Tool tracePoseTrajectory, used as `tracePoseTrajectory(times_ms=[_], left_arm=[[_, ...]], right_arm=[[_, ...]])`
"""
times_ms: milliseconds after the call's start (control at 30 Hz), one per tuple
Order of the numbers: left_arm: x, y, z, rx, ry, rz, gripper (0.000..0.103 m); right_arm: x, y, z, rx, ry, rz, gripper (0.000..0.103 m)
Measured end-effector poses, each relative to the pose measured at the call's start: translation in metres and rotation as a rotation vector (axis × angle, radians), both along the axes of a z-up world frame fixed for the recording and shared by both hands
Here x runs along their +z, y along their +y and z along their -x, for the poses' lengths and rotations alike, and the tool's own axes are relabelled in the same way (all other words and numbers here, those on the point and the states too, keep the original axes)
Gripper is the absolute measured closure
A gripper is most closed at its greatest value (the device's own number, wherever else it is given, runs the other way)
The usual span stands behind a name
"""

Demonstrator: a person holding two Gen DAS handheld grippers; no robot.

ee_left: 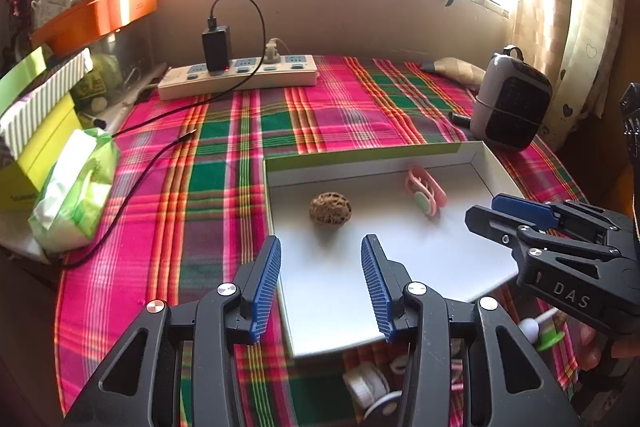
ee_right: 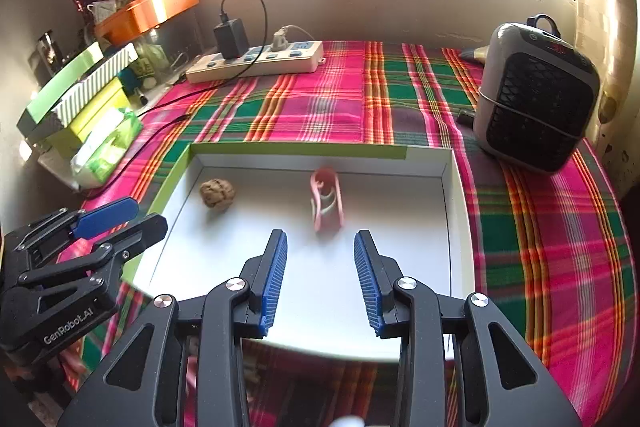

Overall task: Organize objects
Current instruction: 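Move left tool to the black round disc while right tool approaches the black flashlight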

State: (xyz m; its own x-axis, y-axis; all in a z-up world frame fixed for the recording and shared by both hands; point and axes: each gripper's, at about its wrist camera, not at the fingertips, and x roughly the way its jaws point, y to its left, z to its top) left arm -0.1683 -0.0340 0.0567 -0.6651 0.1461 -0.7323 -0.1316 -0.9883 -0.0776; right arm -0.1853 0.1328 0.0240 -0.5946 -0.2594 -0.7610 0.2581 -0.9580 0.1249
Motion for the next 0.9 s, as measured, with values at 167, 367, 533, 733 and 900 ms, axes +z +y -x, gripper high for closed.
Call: tracePoseTrajectory(times_ms=[167, 367, 533, 733, 900], left_arm=[[0.001, -0.007, -0.027, 0.013, 0.016, -0.034, 0.063], [-0.005, -0.014, -0.054, 0.033, 0.015, -0.072, 0.062], [-0.014, -0.013, -0.071, 0.017, -0.001, -0.118, 0.060], [-0.022, -0.008, -0.086, -0.021, -0.016, -0.144, 0.059], [-0.030, -0.002, -0.091, -0.028, -0.035, -0.144, 0.058]], right_arm=[[0.002, 0.002, -0.028, 0.009, 0.030, 0.004, 0.066], [-0.003, 0.005, -0.057, 0.016, 0.036, 0.012, 0.066], [-0.006, 0.009, -0.079, 0.017, 0.047, 0.027, 0.066], [-0.009, 0.009, -0.105, 0.040, 0.071, 0.021, 0.066], [-0.018, 0.012, -0.117, 0.044, 0.056, 0.026, 0.066]])
